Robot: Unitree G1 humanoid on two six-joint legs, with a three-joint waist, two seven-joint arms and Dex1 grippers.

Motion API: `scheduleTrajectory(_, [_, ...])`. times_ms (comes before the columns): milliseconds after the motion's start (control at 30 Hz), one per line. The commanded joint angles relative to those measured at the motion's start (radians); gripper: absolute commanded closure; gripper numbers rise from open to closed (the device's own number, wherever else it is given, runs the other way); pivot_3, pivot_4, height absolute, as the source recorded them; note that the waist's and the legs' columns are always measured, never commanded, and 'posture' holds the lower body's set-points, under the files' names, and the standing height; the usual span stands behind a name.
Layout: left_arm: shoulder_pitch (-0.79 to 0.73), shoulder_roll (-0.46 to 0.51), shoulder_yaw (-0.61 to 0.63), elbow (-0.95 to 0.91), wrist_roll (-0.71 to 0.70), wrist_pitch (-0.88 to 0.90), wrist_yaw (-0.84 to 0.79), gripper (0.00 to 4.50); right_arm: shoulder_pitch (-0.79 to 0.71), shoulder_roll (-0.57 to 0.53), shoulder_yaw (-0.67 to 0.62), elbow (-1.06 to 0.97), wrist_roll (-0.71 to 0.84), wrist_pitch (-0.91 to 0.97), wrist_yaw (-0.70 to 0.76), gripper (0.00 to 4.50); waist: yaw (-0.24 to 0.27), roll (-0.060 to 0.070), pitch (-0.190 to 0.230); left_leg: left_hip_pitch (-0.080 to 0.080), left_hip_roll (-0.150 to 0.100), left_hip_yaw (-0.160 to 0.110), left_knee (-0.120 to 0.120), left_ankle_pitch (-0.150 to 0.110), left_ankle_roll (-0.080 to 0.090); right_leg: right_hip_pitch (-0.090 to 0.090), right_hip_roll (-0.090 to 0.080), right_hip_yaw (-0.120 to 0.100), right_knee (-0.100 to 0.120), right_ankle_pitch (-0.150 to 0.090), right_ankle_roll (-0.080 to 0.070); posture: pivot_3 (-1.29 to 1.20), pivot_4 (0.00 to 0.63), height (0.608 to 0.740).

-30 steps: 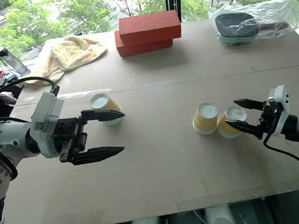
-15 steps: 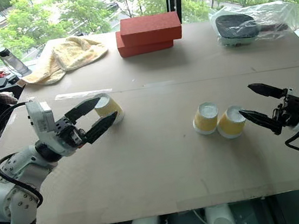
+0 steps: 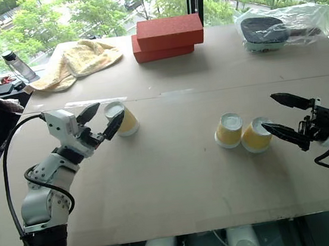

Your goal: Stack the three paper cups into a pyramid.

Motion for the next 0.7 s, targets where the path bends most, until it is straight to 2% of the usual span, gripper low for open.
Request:
scheduleTrajectory(33, [-0.042,-0.005,-0.006,0.041,0.019,-0.041,0.004,0.0,0.013,0.002,-0.027,-0.042,0.023,-0.004,-0.002,0.04,0.001,0.0,0.0,0.0,0.0,0.0,0.0,0.0,0.0,0.0,0.0,0.0,0.0,0.0,0.0,0.0,0.15,0.73])
scheduleTrajectory(700, [-0.134,-0.002,-0.037,0.206,0.089,-0.063,0.017,0.0,0.026,-0.007,-0.018,-0.092,0.042,-0.008,0.036,0.04,0.001,0.0,0.0,0.0,0.0,0.0,0.0,0.0,0.0,0.0,-0.001,-0.001,0.0,0.0,0.0,0.0,0.15,0.73])
